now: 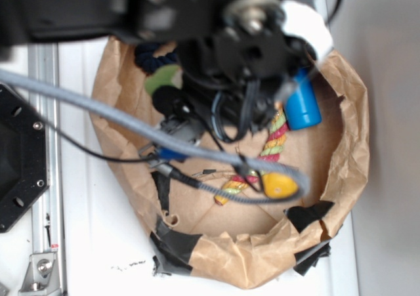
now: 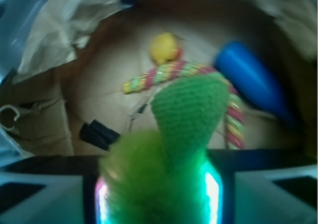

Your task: Grab the green animal.

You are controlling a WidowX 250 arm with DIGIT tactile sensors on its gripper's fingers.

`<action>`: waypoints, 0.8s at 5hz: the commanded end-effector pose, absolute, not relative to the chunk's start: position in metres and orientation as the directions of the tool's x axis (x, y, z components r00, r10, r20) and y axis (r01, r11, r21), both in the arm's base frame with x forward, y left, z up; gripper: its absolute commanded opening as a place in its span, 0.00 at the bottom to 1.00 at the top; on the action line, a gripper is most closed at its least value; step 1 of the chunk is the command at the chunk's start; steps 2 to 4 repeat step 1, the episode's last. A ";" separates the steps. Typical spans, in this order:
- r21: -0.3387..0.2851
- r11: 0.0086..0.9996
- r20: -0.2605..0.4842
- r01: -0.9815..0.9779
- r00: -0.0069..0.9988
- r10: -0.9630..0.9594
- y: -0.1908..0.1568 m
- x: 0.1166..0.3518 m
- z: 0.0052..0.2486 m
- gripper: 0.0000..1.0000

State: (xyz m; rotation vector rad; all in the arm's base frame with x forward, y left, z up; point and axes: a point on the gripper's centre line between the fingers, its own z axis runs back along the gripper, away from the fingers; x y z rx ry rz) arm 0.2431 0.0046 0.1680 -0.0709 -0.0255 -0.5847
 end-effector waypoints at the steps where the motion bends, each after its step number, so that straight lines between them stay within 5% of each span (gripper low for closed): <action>1: -0.051 0.985 0.113 0.164 0.981 -0.157 -0.004 0.255 0.190 0.00; 4: -0.051 0.985 0.113 0.164 0.981 -0.157 -0.004 0.255 0.190 0.00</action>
